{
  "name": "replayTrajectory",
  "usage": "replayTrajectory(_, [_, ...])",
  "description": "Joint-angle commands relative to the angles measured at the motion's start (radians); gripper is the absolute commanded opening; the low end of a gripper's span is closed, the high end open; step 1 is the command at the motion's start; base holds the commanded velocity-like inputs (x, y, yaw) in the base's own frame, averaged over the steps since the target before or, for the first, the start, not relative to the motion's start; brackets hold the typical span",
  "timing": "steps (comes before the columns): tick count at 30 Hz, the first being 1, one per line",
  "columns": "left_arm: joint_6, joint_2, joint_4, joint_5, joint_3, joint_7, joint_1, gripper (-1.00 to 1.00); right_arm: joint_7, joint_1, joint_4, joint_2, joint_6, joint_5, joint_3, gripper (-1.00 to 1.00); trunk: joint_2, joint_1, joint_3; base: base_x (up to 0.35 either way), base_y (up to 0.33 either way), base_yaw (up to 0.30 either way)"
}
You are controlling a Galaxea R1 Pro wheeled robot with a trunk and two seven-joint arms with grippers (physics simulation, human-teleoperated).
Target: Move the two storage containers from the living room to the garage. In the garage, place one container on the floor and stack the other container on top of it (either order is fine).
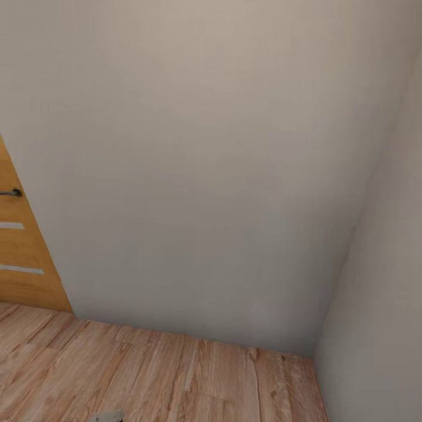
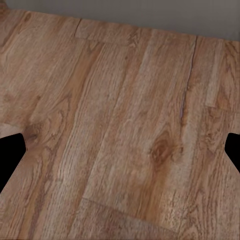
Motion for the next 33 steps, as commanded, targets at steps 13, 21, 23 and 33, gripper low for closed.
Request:
replayTrajectory(13, [-0.004, 0.0, 0.001, 0.0, 0.005, -0.001, -0.001, 1.0, 0.0, -0.001, 0.002, 0.0, -0.003, 0.003, 0.001, 1.0, -0.001, 0.0, -0.001, 0.026, 0.008, 0.278])
replayTrajectory(21, [-0.004, 0.0, 0.001, 0.0, 0.005, -0.001, -0.001, 1.0, 0.0, -0.001, 0.002, 0.0, -0.003, 0.003, 0.001, 1.0, -0.001, 0.0, -0.001, 0.137, 0.088, 0.112])
replayTrajectory(23, [-0.003, 0.0, 0.001, 0.0, 0.005, -0.001, -0.001, 1.0, -0.001, -0.001, 0.002, 0.0, -0.003, 0.003, 0.001, 1.0, -0.001, 0.0, -0.001, 0.271, 0.189, 0.139])
replayTrajectory(33, [-0.003, 0.0, 0.001, 0.0, 0.005, -0.001, -0.001, 1.0, 0.0, -0.001, 0.002, 0.0, -0.003, 0.003, 0.001, 1.0, -0.001, 0.0, -0.001, 0.284, 0.182, 0.264])
